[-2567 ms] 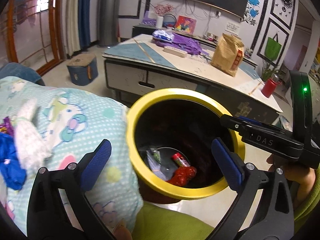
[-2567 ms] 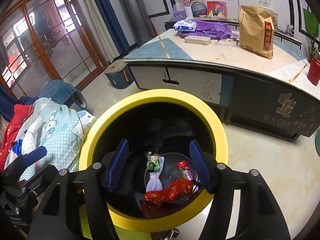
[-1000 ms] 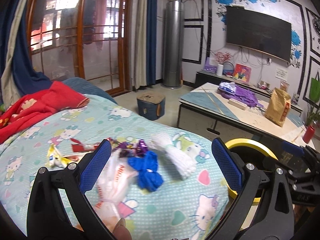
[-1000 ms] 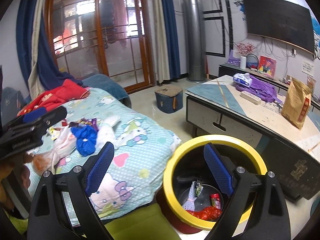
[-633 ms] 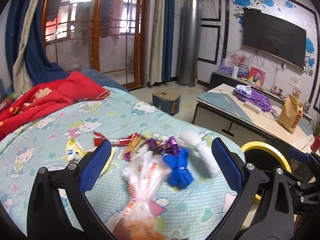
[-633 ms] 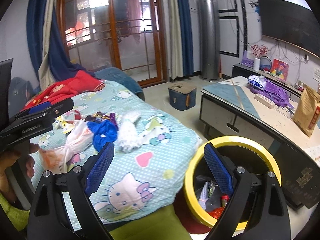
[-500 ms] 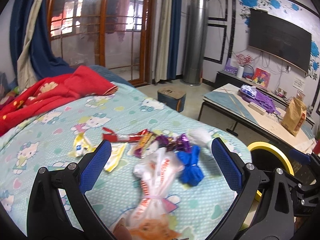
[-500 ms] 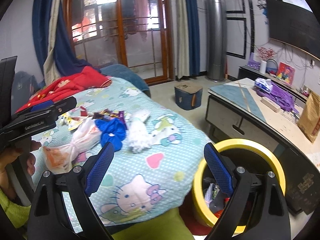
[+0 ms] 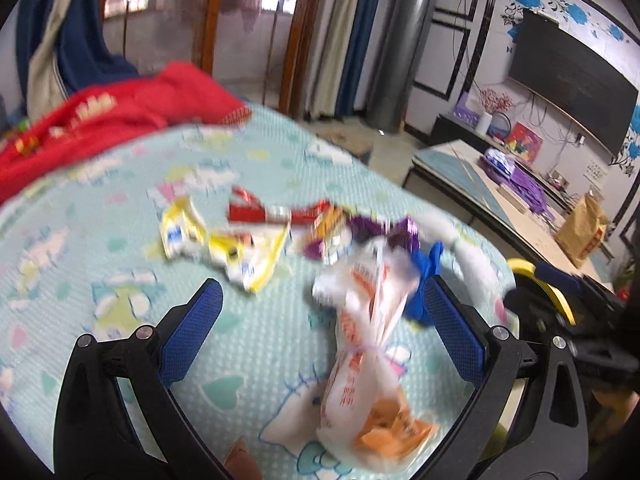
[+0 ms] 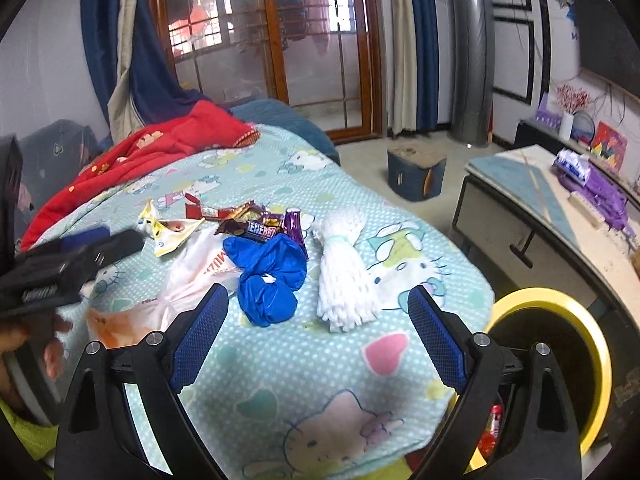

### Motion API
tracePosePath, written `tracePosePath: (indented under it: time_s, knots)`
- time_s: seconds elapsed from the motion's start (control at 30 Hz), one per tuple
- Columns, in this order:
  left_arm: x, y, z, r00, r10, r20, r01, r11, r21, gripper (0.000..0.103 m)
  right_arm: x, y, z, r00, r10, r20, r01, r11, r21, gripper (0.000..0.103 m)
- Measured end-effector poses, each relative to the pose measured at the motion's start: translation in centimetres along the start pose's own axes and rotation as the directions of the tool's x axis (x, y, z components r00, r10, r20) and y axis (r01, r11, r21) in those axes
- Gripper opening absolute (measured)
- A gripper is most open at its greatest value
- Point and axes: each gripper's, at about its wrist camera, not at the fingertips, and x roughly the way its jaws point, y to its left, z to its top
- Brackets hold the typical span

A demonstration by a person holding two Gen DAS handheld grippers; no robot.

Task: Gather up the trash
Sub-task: 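Grasp the white plastic bag with the left tool while the right tool grasps the white foam net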

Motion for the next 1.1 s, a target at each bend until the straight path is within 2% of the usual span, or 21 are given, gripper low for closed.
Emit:
tracePosePath:
  time_s: [0.27,0.43,0.5,0.53,0.6,0.67,0.97,1.1]
  knots:
    - [1.6,-0.2,-2.1,0.993,-0.074,-0.092,0.072,0.997,-0.025,0.092,4.0,-1.2,0.3,0.997,-0.031,-0.075,0.034,0.998,0.044,0.087]
    - [2.4,-1.2,-3.1,0.989,-0.084,-0.126,0.084,0.996,-0.003,0.092,5.3,-2.3,0.1,0.994,-0.010,-0.106,0.019,0.996,0.084,0.071]
    - [2.7,-1.4,-3.3,0.987,-0.083,-0.140,0.084,0.996,0.000,0.092,5.6,-2.5,-0.2,0.993,0.006,-0.122,0.006,0.996,0.094,0.054]
    - [2.8,-1.4,-3.4,0.986,-0.086,-0.146,0.088,0.996,0.001,0.090,5.7,-2.6,-0.4,0.992,0.011,-0.129,0.001,0.995,0.095,0.049]
    - [3.0,-1.4,-3.6,0.984,-0.088,-0.153,0.089,0.996,0.005,0.077,5.6,-2.7,-0.9,0.991,0.018,-0.134,-0.004,0.995,0.102,0.035]
    - [3.3,-1.5,-3.7,0.982,-0.087,-0.170,0.089,0.996,0.008,0.063,5.3,-2.8,-1.3,0.991,0.019,-0.130,-0.005,0.994,0.113,0.030]
    - [3.8,-1.6,-4.0,0.974,-0.105,-0.198,0.112,0.994,0.021,0.037,3.7,-3.1,-2.2,0.994,0.033,-0.103,-0.019,0.990,0.139,0.028]
    - [3.8,-1.5,-4.0,0.973,-0.114,-0.199,0.120,0.993,0.016,0.033,3.3,-3.3,-2.3,0.995,0.024,-0.093,-0.010,0.989,0.147,0.027]
